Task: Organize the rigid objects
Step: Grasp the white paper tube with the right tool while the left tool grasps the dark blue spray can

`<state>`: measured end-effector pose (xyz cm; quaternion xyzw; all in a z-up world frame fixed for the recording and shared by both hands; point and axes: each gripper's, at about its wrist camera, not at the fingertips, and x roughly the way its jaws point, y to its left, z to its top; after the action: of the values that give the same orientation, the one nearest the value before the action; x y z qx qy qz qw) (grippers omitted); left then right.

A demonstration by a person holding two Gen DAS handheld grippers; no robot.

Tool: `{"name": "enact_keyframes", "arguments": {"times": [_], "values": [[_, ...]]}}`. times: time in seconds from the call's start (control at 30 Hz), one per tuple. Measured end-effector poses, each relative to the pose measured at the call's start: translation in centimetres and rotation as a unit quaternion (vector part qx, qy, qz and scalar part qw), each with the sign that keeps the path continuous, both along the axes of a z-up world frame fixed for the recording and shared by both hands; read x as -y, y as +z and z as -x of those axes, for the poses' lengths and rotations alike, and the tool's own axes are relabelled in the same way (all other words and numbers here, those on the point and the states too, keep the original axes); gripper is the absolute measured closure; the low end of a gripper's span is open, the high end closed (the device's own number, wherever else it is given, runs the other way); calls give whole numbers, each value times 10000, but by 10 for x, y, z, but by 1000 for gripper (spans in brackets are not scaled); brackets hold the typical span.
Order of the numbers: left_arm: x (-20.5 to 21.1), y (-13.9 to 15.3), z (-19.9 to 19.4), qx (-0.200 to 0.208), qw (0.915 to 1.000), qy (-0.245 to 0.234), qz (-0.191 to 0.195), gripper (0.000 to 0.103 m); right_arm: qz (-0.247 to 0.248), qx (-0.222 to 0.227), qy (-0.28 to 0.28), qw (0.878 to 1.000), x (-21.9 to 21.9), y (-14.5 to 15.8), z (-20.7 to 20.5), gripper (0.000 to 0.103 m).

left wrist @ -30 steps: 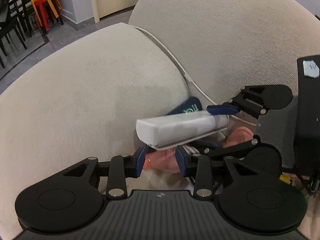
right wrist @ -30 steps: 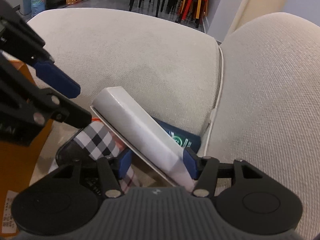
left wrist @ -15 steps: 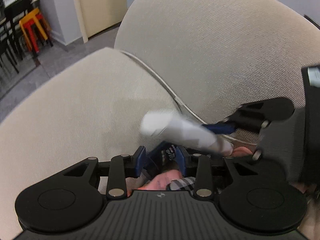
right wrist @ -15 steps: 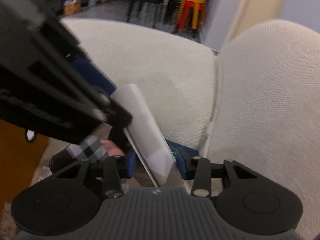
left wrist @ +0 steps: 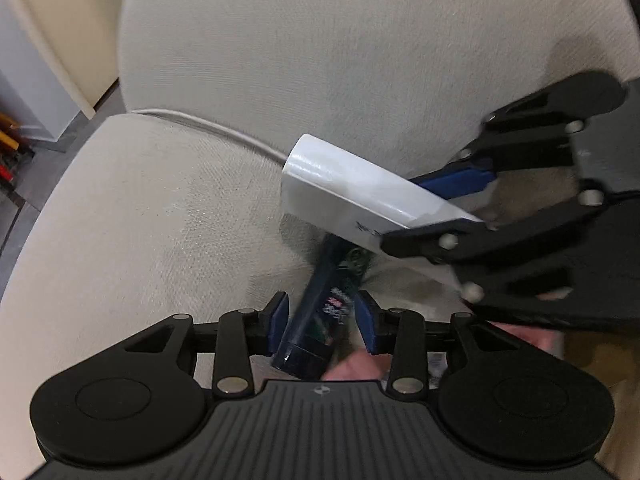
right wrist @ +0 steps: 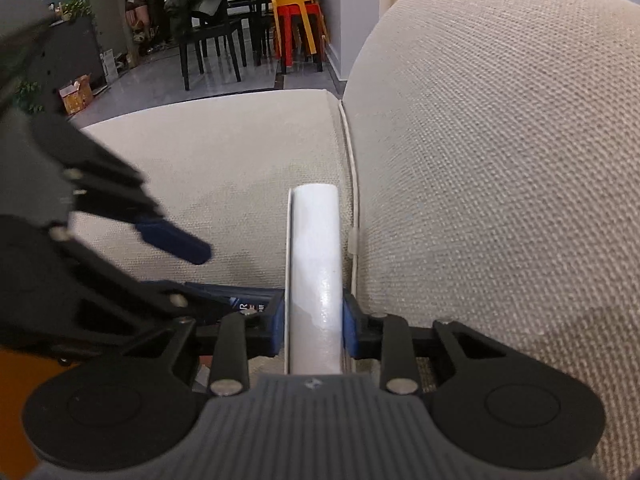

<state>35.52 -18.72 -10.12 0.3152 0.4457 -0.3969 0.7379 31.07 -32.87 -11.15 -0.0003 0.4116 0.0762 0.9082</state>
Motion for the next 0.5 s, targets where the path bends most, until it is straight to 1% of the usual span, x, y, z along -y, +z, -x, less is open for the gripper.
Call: {"name": "enact_keyframes", "arguments": {"times": [0.07,0.17,0.23,0.3,0.33,0.47,0.5], "values": [[7,-12,-10,-223,9995,-148,-189,58,-35,-37,105,9999,-1,-5,-4,76],[18,-28,-21,-310,9981,-329,-425,58,-11,-64,150,9999,-3,-8,-8,76],[27,-38,-28,-241,9974,-340,-590,57,-154,-74,129,9998,0,-7,-10,76],[33,-48,-34,-360,9959,-503,-654,58,-289,-84,107,9995,3,-5,-8,76],[36,-52,-36,-380,9951,-589,-698,60,-267,-89,110,9995,3,-6,-9,76],[44,-67,-42,-368,9926,-814,-818,60,-10,-62,183,9998,-3,-10,-9,76],[40,-69,-36,-351,9923,-855,-827,61,24,-64,198,9998,-4,-11,-10,76]]}}
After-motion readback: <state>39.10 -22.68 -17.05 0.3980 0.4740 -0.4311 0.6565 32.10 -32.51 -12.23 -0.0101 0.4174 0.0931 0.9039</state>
